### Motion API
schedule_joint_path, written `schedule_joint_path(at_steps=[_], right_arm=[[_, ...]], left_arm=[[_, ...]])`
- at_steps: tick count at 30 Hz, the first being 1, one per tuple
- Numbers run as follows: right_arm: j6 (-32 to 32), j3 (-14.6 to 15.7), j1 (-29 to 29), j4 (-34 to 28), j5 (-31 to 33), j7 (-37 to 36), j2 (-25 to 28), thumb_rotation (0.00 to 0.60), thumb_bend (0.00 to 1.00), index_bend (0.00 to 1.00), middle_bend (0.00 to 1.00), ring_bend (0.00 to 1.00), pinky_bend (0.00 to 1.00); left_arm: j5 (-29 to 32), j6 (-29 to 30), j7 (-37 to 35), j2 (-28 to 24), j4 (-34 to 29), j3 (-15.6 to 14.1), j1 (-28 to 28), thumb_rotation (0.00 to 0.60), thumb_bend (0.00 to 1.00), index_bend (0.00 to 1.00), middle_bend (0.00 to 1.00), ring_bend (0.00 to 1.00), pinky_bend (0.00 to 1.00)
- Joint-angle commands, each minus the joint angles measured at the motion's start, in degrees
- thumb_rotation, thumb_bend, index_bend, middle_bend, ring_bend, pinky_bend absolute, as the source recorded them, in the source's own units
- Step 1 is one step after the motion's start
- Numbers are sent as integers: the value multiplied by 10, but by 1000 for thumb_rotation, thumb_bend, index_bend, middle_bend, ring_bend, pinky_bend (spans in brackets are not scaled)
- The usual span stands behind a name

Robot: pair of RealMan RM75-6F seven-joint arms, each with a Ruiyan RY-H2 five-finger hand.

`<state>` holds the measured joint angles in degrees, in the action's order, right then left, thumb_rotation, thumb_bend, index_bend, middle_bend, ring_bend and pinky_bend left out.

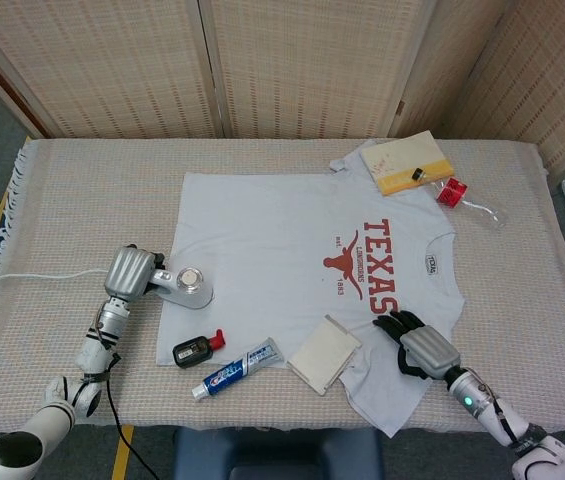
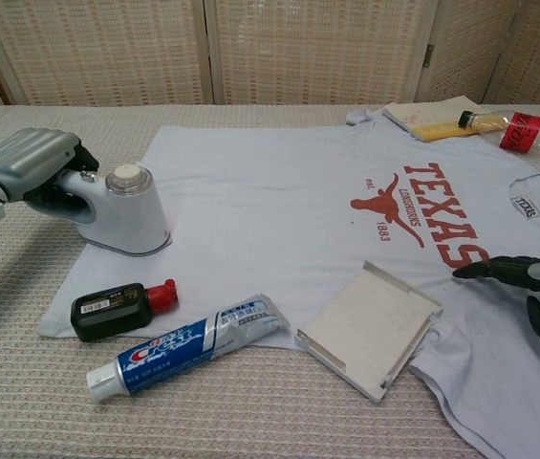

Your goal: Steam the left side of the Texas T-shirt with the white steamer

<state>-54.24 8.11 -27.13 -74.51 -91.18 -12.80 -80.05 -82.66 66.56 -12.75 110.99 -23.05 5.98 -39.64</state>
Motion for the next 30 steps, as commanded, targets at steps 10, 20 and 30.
schedule_joint_path(at_steps=[10,20,30], right_arm=[[-14,1,6,-9,-4,7,9,404,1000,0,75,0,37],[-88,-10,28,-63,-17,28,60,406,1000,0,75,0,37],[-177,-32,64,-114,-17,51,114,400,680,0,75,0,37]], left_arm=[[11,27,-21,-48,-8,11,33,600,427,958,1000,834,649],[100,-59,-21,-71,8,83,35,600,427,933,995,809,656],[147,-134,20,-53,34,112,35,600,209,377,504,381,551]])
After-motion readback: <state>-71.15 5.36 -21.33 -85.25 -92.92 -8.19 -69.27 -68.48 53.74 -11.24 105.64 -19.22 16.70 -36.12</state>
